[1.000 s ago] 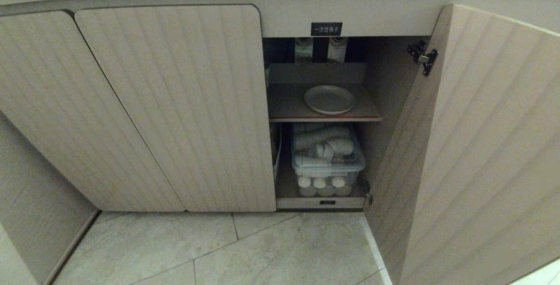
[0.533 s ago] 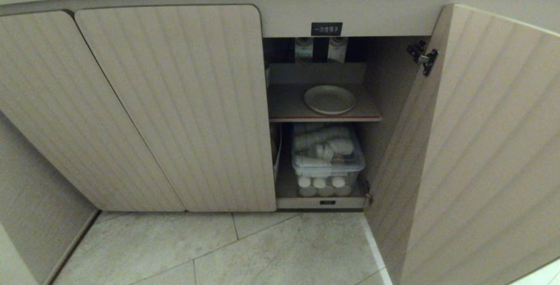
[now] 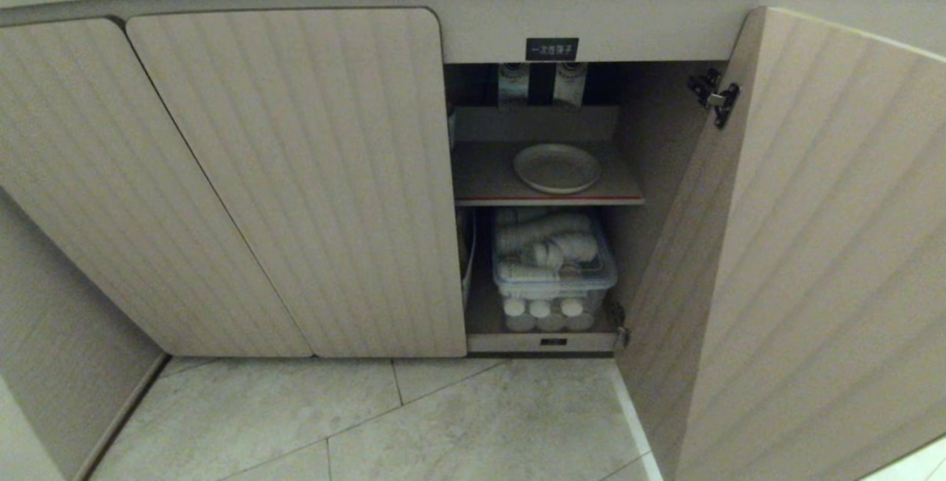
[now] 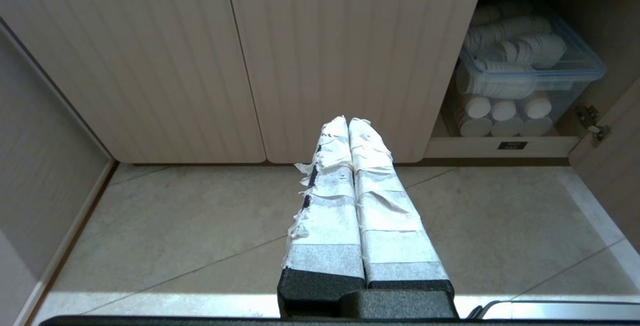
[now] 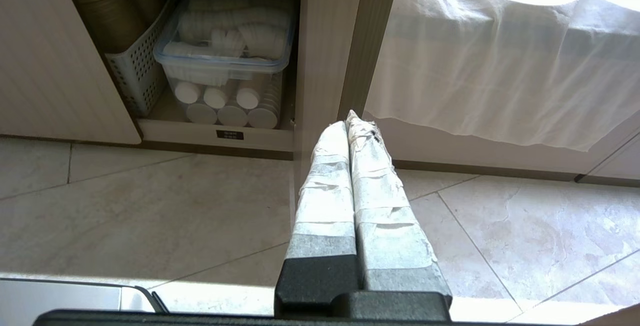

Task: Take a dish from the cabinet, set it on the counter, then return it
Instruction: Close the cabinet door

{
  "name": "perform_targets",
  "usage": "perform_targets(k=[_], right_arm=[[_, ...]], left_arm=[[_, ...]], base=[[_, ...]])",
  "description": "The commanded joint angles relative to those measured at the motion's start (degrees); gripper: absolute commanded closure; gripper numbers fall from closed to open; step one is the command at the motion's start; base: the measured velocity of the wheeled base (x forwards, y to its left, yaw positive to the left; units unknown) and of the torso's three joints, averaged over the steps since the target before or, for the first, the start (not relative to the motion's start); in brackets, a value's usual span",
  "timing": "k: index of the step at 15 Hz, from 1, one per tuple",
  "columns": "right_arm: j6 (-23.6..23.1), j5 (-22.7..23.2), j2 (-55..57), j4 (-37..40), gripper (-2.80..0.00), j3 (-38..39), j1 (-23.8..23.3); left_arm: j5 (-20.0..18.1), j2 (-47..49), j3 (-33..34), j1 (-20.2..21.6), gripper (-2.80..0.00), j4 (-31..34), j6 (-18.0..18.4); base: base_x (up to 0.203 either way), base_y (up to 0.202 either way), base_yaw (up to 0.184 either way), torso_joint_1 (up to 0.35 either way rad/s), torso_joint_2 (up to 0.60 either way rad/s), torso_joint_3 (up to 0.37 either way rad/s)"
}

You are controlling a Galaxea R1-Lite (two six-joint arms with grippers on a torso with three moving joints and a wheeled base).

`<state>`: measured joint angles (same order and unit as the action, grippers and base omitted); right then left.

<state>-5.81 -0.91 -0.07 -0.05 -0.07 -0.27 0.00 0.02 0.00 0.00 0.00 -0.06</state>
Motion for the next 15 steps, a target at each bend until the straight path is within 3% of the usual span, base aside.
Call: perform_targets(k=[1, 4, 6, 9, 15], right_arm=[[0.1, 0.0, 0.1, -0.5, 0.00, 0.0, 0.0], [1.3, -2.3, 0.1, -4.2, 0.00, -0.8, 0.0], [4.2, -7.8, 0.1, -5.2, 0.00, -2.3, 0.0], [7.1, -12.2, 0.2, -5.0, 0.00, -6.6, 0.2], [8.3, -13.5, 0.6, -1.5, 0.00, -13.8, 0.2]], left_arm=[[0.0, 0.0, 0.0, 0.0, 0.00, 0.0, 0.0], [0.0, 0.0, 0.0, 0.0, 0.00, 0.0, 0.0], [0.0, 0.0, 0.0, 0.0, 0.00, 0.0, 0.0], [0.0, 0.0, 0.0, 0.0, 0.00, 0.0, 0.0], [0.0, 0.0, 0.0, 0.0, 0.00, 0.0, 0.0]], base=[[0.000, 0.000, 0.000, 0.000, 0.00, 0.000], [0.000, 0.000, 0.000, 0.000, 0.00, 0.000], [0.000, 0.000, 0.000, 0.000, 0.00, 0.000], [0.000, 0.000, 0.000, 0.000, 0.00, 0.000], [0.000, 0.000, 0.000, 0.000, 0.00, 0.000]])
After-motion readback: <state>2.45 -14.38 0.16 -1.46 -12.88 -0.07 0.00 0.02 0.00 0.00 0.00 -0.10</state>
